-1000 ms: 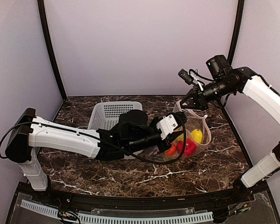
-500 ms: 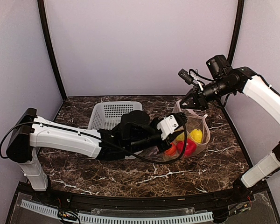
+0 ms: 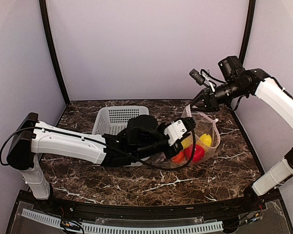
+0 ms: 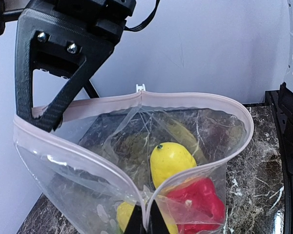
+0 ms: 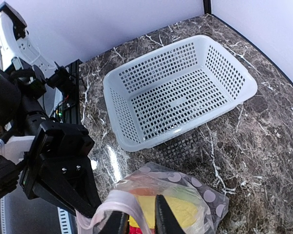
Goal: Place the food in the zip-top bag and seal the zipper
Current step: Pass from the right arm to the left, then adjust the zipper food storage bag at the center of the board, then hold the zipper food storage bag at the center of the board, then hold the zipper from the zipper food storage bag, then zip the zipper of the food storage bag.
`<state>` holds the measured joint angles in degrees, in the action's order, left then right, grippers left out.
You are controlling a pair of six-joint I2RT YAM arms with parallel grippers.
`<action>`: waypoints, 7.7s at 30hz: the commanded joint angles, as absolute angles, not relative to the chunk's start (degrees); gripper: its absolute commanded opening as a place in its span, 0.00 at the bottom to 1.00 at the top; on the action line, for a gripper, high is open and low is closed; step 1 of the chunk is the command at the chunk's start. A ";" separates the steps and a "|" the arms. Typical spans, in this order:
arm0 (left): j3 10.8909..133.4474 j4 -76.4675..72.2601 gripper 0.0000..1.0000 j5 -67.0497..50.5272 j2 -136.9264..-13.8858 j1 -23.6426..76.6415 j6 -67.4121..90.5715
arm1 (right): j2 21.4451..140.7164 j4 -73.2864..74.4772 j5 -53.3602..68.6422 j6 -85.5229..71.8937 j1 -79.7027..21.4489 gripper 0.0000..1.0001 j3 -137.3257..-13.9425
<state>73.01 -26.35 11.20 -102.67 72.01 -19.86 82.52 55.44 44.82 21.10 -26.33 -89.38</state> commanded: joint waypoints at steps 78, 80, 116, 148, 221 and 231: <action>66.57 -13.45 0.01 4.76 -83.06 60.43 -11.64 | 76.68 72.12 58.44 62.67 1.33 0.00 -84.15; 66.28 -13.18 0.02 2.80 -83.02 60.39 -11.30 | 76.70 72.74 57.66 63.05 1.88 0.00 -84.81; 68.14 -10.60 0.01 -3.72 -87.90 60.22 -9.17 | 74.78 69.98 67.60 60.41 0.88 0.00 -78.07; 112.13 5.36 0.75 -11.90 -108.22 63.71 -9.74 | 75.41 66.27 48.78 37.26 -13.67 0.00 -93.47; 116.15 3.50 0.12 -19.13 -116.81 61.35 -8.57 | 73.65 64.55 46.54 37.44 -18.81 0.00 -87.67; 115.66 6.66 0.06 -18.66 -116.11 61.10 -8.76 | 71.86 62.91 44.61 38.16 -18.07 0.00 -88.86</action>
